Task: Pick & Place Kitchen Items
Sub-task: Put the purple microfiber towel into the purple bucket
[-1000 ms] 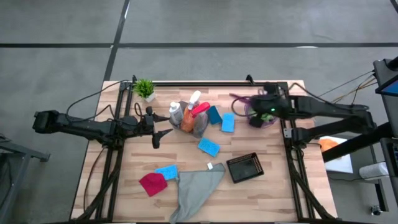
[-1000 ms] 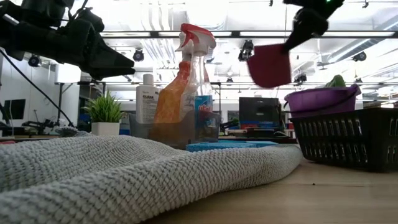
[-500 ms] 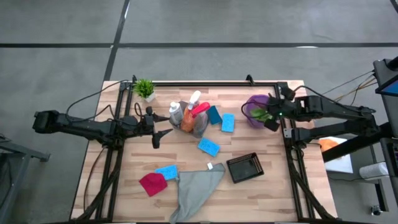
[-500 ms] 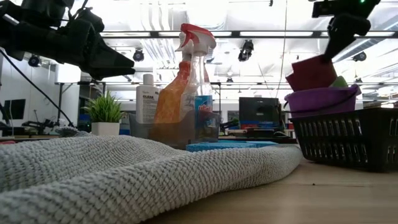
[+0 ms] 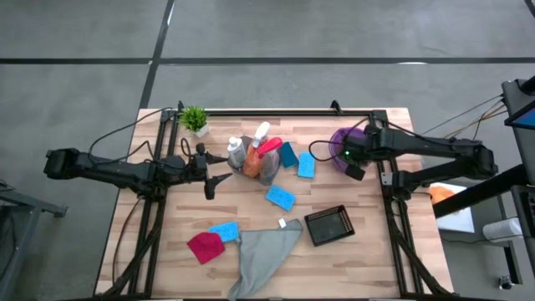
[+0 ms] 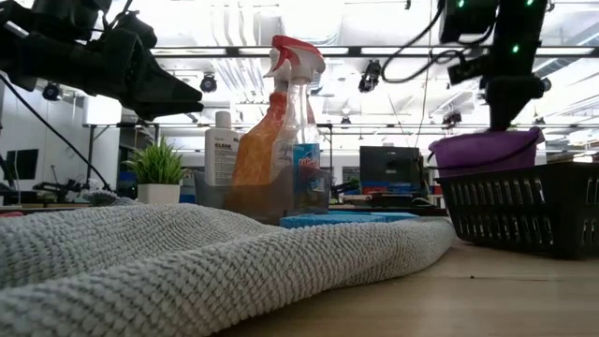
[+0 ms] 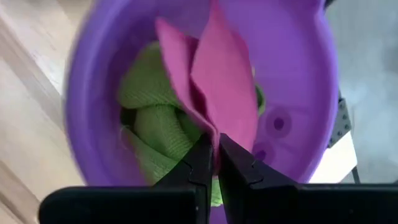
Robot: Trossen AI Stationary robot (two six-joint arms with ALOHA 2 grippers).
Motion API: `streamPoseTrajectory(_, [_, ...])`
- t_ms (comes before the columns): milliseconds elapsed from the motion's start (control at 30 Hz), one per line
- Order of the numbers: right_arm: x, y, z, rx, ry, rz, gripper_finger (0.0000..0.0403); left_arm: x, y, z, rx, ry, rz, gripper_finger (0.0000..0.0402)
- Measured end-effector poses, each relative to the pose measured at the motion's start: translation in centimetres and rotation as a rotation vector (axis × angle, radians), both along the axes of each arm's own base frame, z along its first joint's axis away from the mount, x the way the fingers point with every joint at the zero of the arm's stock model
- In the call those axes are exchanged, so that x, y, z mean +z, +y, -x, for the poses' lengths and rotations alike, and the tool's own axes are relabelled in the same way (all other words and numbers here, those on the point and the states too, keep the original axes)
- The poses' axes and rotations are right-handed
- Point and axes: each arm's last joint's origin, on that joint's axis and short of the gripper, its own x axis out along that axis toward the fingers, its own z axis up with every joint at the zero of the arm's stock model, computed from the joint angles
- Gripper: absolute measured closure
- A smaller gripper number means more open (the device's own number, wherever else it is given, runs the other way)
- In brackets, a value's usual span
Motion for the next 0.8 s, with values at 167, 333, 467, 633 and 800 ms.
streamPoseTrajectory(167, [-0.6,-0.5,-0.3,-0.002,0.033,-0.018,0.0385,0.0,0.0,0.0,0.0,0.0,0.0,0.0138])
streamPoseTrajectory(333, [-0.4,-0.5,-0.5,-0.004,-0.013,-0.006,0.0385,0.0,0.0,0.0,0.0,0.003,0.0,0.0138])
streamPoseTrajectory(467, [0.3,-0.5,-0.3,-0.029,-0.065,0.017,0.0383,0.0,0.0,0.0,0.0,0.003,0.0,0.0138])
streamPoseTrajectory(633, [0.9,-0.6,0.2,-0.06,-0.1,0.039,0.0323,0.0,0.0,0.0,0.0,0.003,0.0,0.0138])
streamPoseTrajectory(800, [1.1,-0.6,0.4,-0.053,-0.105,0.053,0.021,0.0,0.0,0.0,0.0,0.004,0.0,0.0138])
